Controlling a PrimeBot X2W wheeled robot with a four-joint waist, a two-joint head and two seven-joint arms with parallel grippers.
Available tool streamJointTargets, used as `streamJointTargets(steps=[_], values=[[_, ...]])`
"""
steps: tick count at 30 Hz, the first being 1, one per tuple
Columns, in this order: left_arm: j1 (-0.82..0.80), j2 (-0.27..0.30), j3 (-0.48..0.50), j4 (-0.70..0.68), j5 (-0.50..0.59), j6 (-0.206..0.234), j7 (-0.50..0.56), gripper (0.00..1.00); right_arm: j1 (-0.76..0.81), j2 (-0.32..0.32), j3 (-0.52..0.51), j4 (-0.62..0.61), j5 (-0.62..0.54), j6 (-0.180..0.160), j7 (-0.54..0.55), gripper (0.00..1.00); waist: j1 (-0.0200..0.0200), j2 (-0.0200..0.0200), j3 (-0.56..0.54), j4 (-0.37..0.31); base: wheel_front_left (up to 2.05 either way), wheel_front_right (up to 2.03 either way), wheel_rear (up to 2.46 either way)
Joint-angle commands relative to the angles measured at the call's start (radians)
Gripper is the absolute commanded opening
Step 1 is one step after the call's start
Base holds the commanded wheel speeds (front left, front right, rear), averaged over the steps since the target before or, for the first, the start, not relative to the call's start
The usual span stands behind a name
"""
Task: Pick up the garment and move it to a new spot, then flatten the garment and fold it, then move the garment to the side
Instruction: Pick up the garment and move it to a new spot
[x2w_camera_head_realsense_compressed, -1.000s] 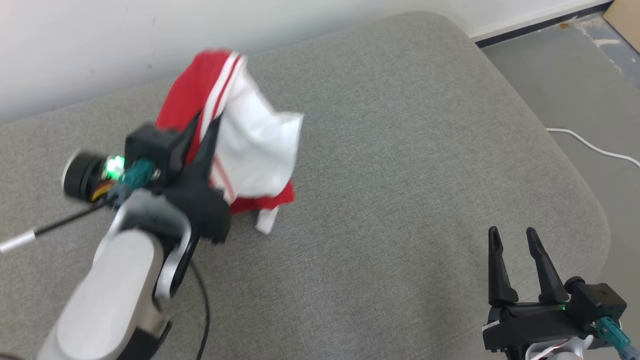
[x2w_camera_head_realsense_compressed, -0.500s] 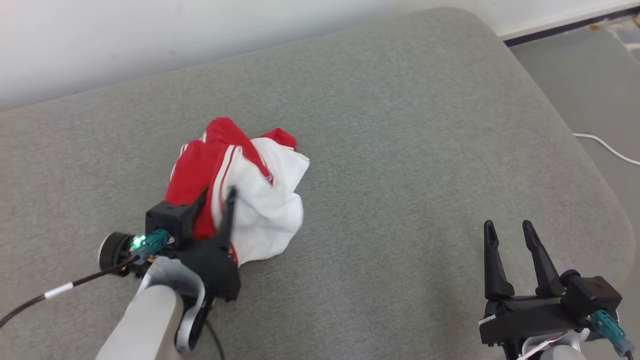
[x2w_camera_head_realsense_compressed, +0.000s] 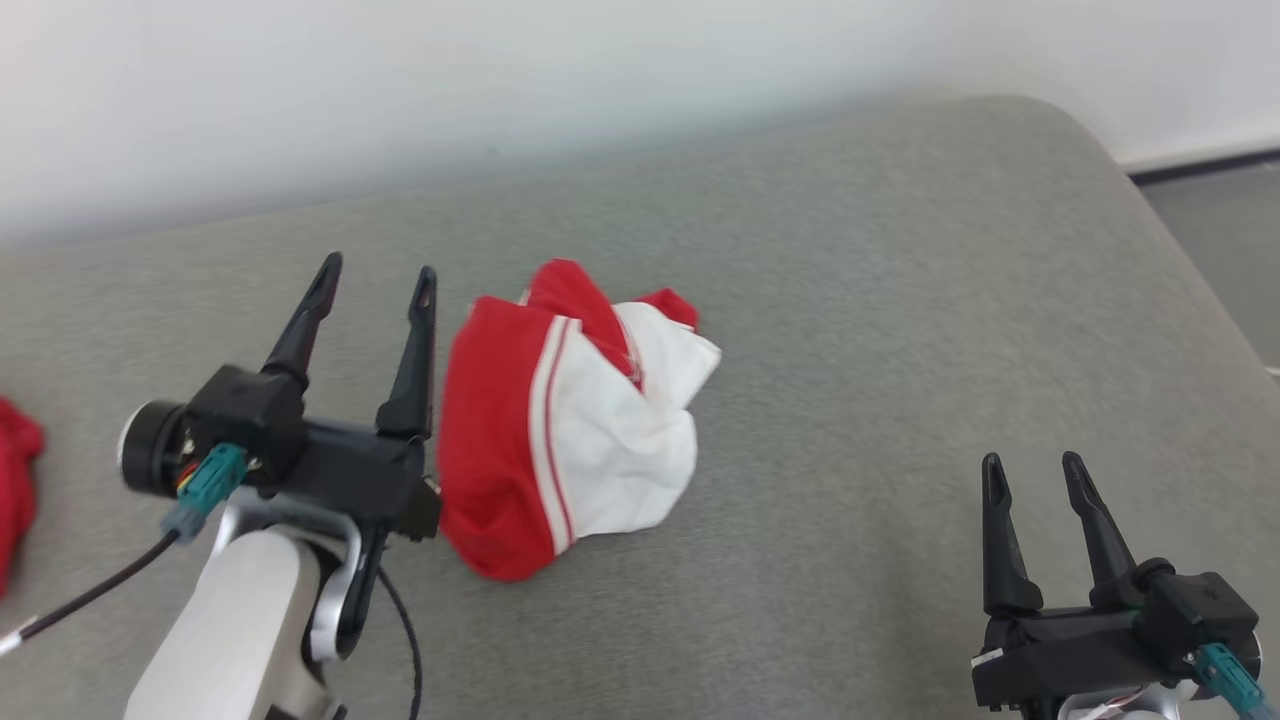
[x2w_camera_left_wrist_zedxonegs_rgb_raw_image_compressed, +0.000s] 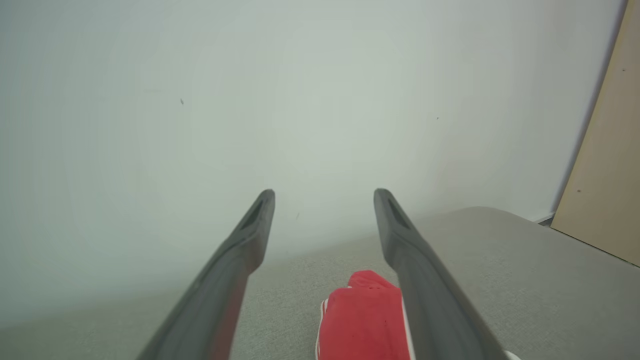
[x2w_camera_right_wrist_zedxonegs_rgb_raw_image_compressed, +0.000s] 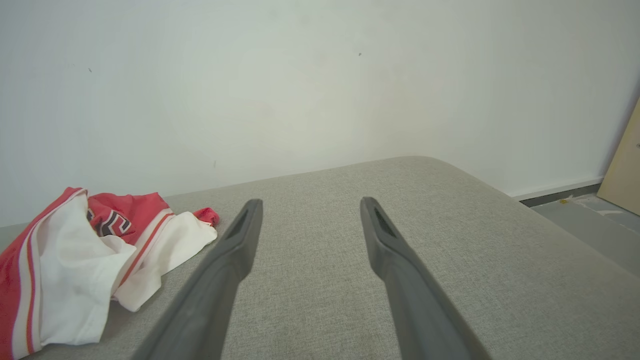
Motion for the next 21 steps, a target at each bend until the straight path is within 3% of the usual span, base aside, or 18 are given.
streamJointTargets(steps=[1, 12, 21], values=[[0.031, 0.013, 0.007, -0.015, 0.004, 0.009, -0.005, 1.00, 0.013, -0.001, -0.001, -0.007, -0.009, -0.002, -0.001, 1.00, 0.0001, 0.0000, -0.053, 0.078, 0.00, 0.00, 0.00], [0.229, 0.067, 0.065, -0.120, -0.003, 0.078, -0.048, 1.00, 0.047, -0.001, 0.011, -0.039, -0.032, -0.002, -0.001, 1.00, 0.0001, 0.0000, -0.091, 0.181, 0.00, 0.00, 0.00], [0.358, 0.077, 0.064, -0.148, 0.004, 0.067, -0.068, 1.00, 0.060, -0.001, 0.015, -0.034, -0.036, -0.002, -0.001, 1.00, 0.0001, 0.0000, -0.101, 0.218, 0.00, 0.00, 0.00]])
